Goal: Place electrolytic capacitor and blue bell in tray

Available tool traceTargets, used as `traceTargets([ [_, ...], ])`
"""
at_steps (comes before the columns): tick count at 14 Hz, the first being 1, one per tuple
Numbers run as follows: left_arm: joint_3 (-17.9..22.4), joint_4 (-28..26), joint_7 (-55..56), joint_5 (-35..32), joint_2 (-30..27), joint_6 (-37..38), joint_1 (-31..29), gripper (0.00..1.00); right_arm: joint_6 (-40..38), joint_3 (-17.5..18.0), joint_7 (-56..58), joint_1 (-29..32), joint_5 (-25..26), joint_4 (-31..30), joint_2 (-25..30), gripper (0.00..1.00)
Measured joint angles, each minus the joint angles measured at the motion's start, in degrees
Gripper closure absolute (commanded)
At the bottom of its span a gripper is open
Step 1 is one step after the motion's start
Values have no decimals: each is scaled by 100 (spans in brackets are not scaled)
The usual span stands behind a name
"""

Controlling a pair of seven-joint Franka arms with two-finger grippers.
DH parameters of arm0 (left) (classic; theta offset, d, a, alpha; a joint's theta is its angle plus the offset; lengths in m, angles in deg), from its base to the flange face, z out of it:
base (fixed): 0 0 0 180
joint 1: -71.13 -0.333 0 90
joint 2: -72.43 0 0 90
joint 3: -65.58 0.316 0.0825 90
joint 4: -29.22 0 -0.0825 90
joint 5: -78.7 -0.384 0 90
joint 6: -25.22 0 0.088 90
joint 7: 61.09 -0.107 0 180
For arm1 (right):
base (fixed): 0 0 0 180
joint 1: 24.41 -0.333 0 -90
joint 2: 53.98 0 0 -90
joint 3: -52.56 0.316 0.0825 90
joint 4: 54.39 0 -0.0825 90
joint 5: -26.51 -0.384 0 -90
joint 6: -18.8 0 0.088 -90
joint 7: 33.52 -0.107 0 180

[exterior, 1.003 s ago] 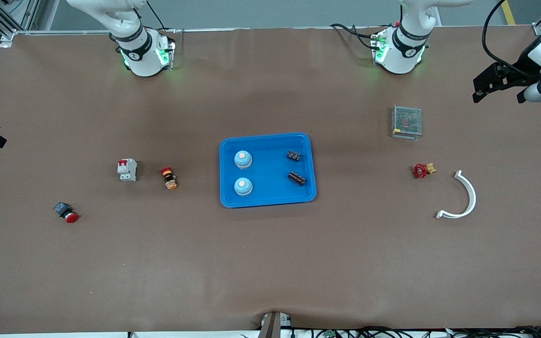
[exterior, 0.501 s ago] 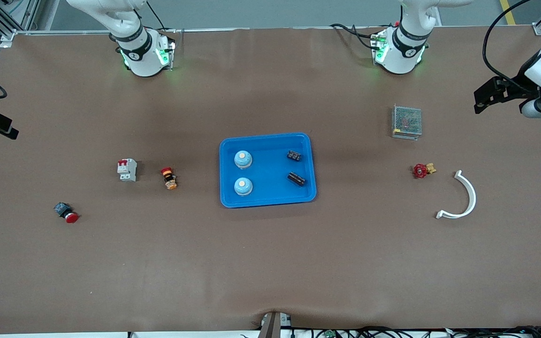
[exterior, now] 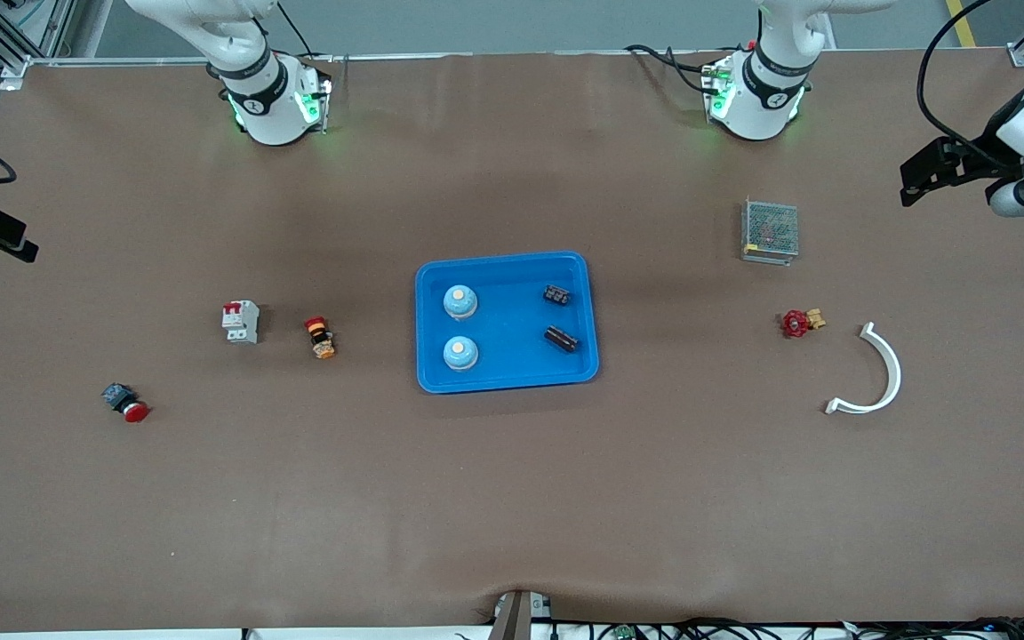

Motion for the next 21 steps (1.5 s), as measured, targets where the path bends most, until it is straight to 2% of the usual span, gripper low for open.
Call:
traceTargets([
  [6, 5, -13, 0, 0, -86, 0, -99, 0, -6, 162, -2, 0, 0, 28, 0, 0],
  [21, -17, 32, 0, 0, -86, -9, -67, 0, -98, 202, -1, 0, 0, 35, -2, 0],
])
